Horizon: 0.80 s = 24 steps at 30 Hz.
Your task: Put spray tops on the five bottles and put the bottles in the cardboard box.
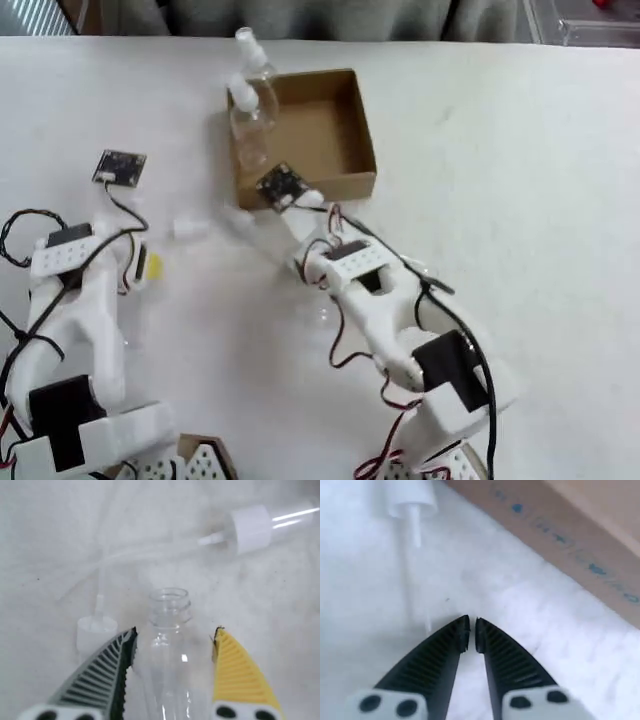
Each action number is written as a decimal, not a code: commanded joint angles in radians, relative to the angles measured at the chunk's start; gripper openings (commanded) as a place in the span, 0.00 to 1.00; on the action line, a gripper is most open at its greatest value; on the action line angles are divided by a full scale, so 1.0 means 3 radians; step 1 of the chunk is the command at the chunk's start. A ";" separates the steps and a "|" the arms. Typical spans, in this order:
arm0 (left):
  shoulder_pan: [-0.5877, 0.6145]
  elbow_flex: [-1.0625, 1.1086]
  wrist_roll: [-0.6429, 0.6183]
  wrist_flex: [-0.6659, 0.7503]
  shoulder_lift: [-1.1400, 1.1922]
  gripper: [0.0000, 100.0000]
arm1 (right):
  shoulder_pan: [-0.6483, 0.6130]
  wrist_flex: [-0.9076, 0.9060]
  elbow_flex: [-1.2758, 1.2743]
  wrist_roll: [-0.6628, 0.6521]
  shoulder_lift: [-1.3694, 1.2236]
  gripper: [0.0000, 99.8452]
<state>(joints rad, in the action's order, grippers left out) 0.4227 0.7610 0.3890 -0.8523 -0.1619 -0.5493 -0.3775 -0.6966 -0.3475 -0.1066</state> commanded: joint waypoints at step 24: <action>0.0023 -0.0159 -0.0020 0.0113 -0.0013 0.03 | -0.0442 -0.1542 0.0752 0.0026 0.0826 0.03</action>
<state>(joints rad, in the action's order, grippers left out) 0.4227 0.7610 0.3890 -0.8523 -0.1619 -0.6981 -0.8193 -0.5861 -0.3491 0.1281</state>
